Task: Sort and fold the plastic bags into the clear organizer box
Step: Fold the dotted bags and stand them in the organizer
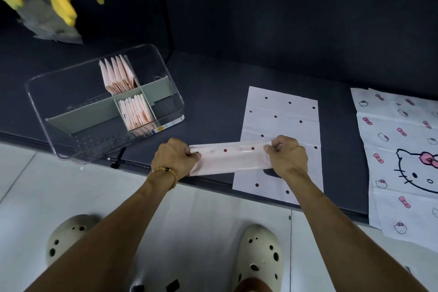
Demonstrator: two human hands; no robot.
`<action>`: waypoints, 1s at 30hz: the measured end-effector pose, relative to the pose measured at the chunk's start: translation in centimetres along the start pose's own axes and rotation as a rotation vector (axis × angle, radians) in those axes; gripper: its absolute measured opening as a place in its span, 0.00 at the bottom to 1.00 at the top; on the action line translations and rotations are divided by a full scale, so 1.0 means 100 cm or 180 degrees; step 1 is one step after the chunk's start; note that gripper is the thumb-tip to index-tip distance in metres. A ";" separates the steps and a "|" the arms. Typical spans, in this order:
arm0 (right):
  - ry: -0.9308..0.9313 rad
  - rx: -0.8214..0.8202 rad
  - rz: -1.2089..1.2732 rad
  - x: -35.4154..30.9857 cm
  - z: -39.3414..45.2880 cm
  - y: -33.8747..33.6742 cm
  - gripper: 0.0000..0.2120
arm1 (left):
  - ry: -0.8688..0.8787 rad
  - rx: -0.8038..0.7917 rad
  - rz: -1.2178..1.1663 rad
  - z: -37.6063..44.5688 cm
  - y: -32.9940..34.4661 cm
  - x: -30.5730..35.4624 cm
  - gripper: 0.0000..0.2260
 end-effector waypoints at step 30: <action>-0.2754 -0.0676 -0.1253 -0.041 -0.065 0.069 0.26 | 0.2494 0.0049 0.1106 -0.007 0.031 -0.028 0.24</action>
Point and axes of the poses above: each hand's wrist, its own z-axis towards the middle knuckle, its own y-axis out of the palm, x = y × z, the point moved 1 cm from there along z, towards the middle knuckle, and after that the axes turned 4 degrees about z, right-handed, at the moved point
